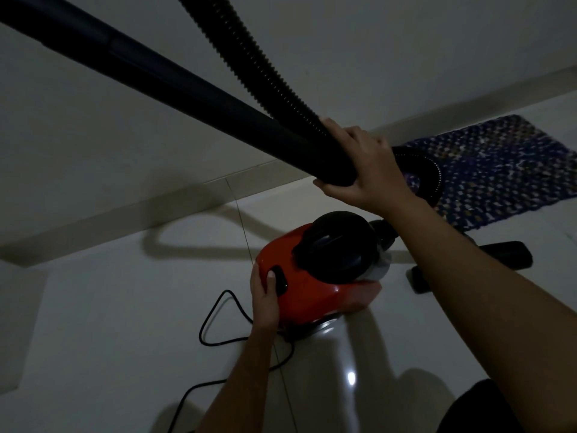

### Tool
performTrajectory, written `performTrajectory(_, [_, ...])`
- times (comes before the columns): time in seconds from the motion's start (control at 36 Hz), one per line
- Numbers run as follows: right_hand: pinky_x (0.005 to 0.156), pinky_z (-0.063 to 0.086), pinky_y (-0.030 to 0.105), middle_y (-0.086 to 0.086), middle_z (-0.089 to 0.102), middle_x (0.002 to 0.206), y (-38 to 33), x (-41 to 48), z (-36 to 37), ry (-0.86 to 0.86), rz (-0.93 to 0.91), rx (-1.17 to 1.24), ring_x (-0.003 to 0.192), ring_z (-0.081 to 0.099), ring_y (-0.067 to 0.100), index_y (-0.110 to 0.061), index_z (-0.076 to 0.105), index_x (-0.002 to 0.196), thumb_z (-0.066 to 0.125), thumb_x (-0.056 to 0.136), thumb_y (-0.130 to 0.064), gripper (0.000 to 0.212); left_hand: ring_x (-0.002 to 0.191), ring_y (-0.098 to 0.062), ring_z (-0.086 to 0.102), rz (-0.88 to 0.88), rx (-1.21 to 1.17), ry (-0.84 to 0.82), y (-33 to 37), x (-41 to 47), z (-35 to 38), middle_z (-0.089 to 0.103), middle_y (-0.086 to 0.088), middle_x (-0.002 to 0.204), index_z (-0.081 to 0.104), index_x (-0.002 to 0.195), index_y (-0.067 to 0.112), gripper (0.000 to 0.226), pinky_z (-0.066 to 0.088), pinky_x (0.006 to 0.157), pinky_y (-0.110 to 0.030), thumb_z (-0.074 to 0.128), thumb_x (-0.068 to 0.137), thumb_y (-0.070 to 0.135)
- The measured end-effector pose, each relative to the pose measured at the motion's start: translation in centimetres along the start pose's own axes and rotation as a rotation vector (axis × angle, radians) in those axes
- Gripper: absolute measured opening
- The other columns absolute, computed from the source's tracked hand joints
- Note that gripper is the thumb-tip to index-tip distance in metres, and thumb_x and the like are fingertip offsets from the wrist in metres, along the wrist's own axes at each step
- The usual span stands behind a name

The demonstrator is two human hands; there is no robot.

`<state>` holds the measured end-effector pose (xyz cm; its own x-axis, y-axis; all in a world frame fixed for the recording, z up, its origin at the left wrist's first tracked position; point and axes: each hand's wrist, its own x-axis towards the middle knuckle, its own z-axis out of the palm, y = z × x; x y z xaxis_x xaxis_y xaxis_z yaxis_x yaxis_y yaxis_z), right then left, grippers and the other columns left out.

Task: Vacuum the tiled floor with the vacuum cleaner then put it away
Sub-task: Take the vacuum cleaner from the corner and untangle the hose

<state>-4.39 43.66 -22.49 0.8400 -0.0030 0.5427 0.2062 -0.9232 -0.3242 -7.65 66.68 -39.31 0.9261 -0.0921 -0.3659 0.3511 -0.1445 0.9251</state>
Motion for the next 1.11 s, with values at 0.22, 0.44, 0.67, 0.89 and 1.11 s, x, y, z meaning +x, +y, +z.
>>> performTrajectory(0.22, [0.085, 0.031, 0.034, 0.005, 0.057, 0.113, -0.3, -0.5, 0.4, -0.012, -0.017, 0.026, 0.102, 0.055, 0.020, -0.028, 0.024, 0.145, 0.059, 0.075, -0.053, 0.082, 0.134, -0.030, 0.038, 0.006, 0.009, 0.059, 0.1, 0.0, 0.6, 0.032, -0.009, 0.149, 0.022, 0.146, 0.023, 0.050, 0.038, 0.107, -0.053, 0.035, 0.099, 0.032])
performTrajectory(0.44, [0.085, 0.032, 0.036, 0.008, 0.057, 0.113, -1.2, -0.6, -0.7, -0.039, -0.014, 0.075, 0.102, 0.055, 0.023, -0.033, 0.018, 0.145, 0.056, 0.075, -0.054, 0.082, 0.123, -0.028, 0.052, 0.061, 0.145, -0.005, 3.5, -1.3, -0.9, 0.051, -0.009, 0.134, 0.045, 0.131, 0.022, 0.041, 0.046, 0.098, -0.037, 0.053, 0.093, 0.033])
performTrajectory(0.67, [0.093, 0.040, 0.046, 0.009, 0.057, 0.124, -1.2, -1.1, -1.9, -0.068, -0.014, 0.165, 0.111, 0.056, 0.027, -0.039, 0.018, 0.145, 0.057, 0.077, -0.049, 0.079, 0.127, 0.006, 0.039, 0.744, 0.316, 0.165, 16.7, -8.2, -1.1, 0.047, 0.006, 0.136, 0.040, 0.135, 0.027, 0.044, 0.035, 0.104, -0.011, 0.051, 0.093, 0.035])
performTrajectory(0.89, [0.101, 0.036, 0.042, 0.003, 0.054, 0.130, -1.2, -1.4, -2.2, -0.087, -0.035, 0.251, 0.115, 0.052, 0.022, -0.043, 0.016, 0.146, 0.057, 0.079, -0.049, 0.079, 0.116, -0.022, 0.054, 1.374, 1.105, 0.009, 29.0, -9.3, -1.3, 0.058, -0.014, 0.127, 0.052, 0.130, 0.003, 0.050, 0.043, 0.101, -0.030, 0.053, 0.089, 0.031])
performTrajectory(1.11, [0.108, 0.030, 0.034, -0.004, 0.047, 0.140, 0.6, -2.4, -1.5, -0.129, -0.069, 0.260, 0.123, 0.046, 0.017, -0.048, 0.011, 0.146, 0.060, 0.082, -0.046, 0.081, 0.078, -0.021, 0.069, 1.523, 1.704, -0.140, 31.1, -6.9, -1.6, 0.072, 0.000, 0.091, 0.069, 0.101, 0.017, 0.034, 0.053, 0.070, -0.032, 0.078, 0.070, 0.027])
